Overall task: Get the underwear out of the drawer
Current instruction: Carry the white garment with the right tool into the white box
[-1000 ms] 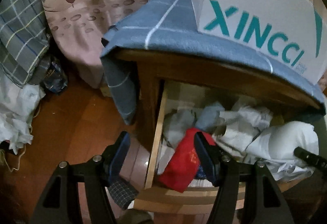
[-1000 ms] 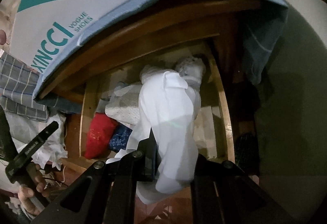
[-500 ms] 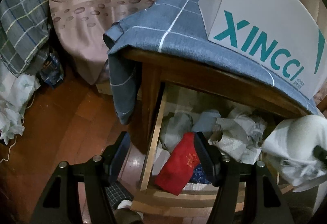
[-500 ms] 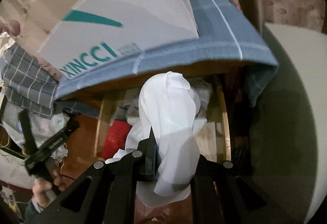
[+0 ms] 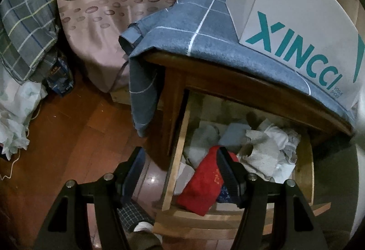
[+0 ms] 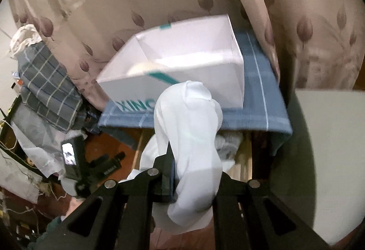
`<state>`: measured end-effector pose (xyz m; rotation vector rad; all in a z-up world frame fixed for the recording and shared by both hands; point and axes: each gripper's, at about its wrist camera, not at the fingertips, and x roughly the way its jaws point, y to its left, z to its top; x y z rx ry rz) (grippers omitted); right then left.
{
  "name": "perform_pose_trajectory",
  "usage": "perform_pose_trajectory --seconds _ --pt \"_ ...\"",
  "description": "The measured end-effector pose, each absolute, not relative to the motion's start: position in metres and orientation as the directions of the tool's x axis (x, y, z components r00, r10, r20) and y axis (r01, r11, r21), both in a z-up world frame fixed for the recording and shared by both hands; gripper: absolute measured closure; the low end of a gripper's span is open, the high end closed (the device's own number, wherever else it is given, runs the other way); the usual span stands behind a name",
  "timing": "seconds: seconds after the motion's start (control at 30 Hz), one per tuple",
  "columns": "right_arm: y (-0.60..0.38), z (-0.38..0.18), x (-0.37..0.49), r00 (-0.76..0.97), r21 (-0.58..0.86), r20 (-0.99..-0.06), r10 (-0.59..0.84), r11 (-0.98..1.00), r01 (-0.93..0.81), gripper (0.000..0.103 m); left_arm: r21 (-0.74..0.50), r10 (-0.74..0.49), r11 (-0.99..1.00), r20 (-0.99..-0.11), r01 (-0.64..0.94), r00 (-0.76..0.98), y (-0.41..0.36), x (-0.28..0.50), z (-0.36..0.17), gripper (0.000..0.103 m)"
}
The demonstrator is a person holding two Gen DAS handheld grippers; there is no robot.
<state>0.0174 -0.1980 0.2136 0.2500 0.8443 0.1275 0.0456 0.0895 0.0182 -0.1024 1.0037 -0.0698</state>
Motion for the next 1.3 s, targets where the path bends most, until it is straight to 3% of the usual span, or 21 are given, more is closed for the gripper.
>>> perform_pose_trajectory --seconds 0.33,0.5,0.83,1.3 --pt "-0.192 0.307 0.050 0.776 0.229 -0.604 0.184 0.972 -0.052 0.093 -0.056 -0.062 0.998 -0.833 0.027 0.550 0.085 0.043 0.021 0.037" --pt "-0.188 0.326 0.085 0.805 0.189 -0.577 0.141 0.981 -0.037 0.093 -0.038 -0.061 0.998 -0.833 0.052 0.550 0.081 0.042 0.020 0.037" --pt "-0.190 0.283 0.172 0.747 0.028 -0.664 0.011 1.000 0.010 0.093 -0.019 -0.052 0.998 -0.839 0.068 0.542 0.079 0.043 0.018 0.037" --pt "-0.207 0.198 0.246 0.620 0.061 -0.785 0.009 0.996 0.063 0.089 -0.055 -0.073 0.997 -0.847 0.051 0.526 0.083 0.048 0.015 0.037"
